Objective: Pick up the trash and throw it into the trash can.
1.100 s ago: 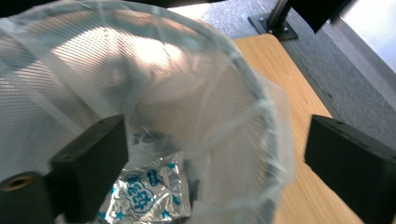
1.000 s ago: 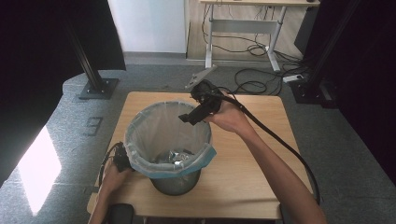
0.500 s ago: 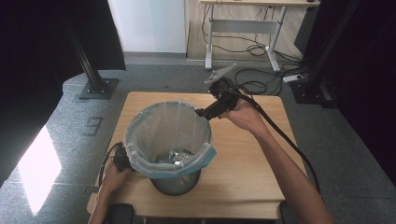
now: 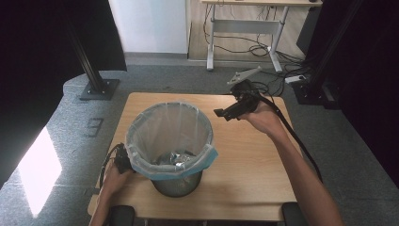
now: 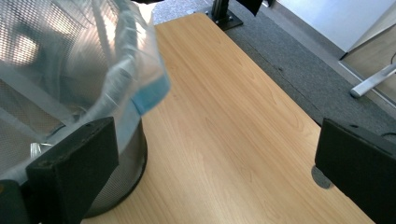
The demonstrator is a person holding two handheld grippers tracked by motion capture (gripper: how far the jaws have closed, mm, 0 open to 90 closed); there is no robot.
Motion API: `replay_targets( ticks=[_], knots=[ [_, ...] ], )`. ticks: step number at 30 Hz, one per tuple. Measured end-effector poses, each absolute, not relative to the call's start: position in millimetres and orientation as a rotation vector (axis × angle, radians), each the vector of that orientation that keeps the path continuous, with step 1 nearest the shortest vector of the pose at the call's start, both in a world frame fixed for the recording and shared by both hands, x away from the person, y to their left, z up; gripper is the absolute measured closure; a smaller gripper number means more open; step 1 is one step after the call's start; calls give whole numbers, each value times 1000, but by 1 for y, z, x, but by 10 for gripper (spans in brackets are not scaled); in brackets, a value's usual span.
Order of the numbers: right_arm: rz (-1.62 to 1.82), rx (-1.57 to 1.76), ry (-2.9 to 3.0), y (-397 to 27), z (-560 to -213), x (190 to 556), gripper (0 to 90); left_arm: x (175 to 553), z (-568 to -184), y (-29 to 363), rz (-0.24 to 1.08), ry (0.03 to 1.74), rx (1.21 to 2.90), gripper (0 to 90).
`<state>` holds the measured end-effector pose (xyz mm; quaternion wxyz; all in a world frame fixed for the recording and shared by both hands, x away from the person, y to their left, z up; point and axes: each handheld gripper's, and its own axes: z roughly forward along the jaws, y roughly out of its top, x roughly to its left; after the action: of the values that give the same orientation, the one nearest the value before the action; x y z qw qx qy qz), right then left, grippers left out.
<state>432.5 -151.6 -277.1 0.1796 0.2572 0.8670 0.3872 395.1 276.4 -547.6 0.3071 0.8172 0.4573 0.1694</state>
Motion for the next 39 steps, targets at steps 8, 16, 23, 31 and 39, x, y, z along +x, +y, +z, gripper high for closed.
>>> replay_targets(
  ticks=[8,16,23,31,39],
  knots=[
    [1087,789,2412,-180,-284,432,0,395,-548,276,451,1210,2160,0],
    [1056,834,2375,-209,-296,430,0,395,-548,276,451,1210,2160,0],
    [1041,862,2338,-234,-308,427,0,395,-548,276,452,1212,2160,0],
    [1035,905,2294,-258,-321,422,0,395,-548,276,452,1214,2159,0],
    [1029,933,2267,-276,-336,416,0,395,-548,276,453,1215,2158,0]
  ],
)
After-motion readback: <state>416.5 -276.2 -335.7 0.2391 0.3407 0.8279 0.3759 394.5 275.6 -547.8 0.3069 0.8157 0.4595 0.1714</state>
